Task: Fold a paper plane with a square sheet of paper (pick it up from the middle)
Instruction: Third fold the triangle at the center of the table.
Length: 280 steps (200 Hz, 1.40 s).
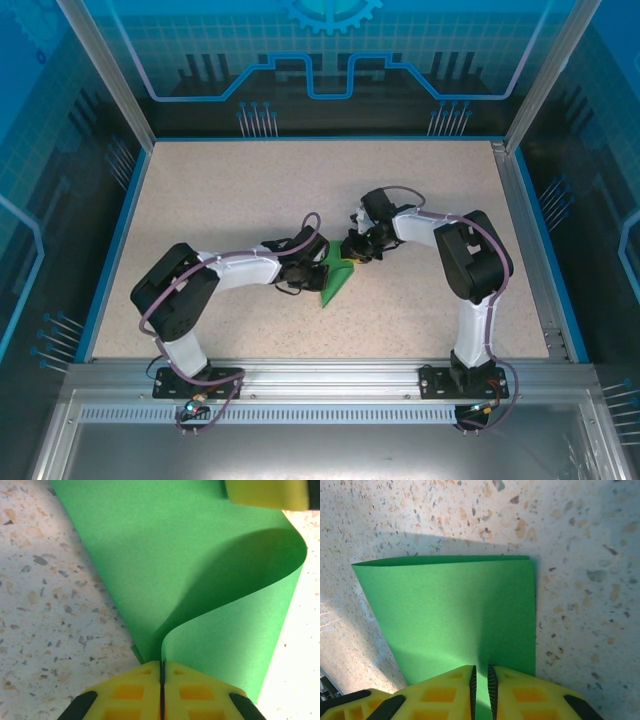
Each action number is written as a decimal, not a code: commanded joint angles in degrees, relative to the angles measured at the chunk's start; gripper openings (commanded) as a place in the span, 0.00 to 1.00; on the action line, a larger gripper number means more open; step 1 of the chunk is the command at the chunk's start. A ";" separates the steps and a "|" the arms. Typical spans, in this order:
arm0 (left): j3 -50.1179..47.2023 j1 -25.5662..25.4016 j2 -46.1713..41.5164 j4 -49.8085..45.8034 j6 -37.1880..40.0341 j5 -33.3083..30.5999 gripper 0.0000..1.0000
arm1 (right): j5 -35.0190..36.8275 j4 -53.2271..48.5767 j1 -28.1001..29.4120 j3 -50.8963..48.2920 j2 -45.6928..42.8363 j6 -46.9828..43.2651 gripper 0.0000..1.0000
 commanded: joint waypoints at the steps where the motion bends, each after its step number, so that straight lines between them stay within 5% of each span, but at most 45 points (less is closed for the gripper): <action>1: -0.92 0.29 -3.83 0.35 -1.84 2.84 0.12 | 1.77 -3.97 0.84 -0.83 0.20 0.25 0.17; 280: 0.36 0.32 -1.76 -0.44 0.32 -0.04 0.13 | 1.46 -3.18 0.96 -1.66 1.09 0.61 0.18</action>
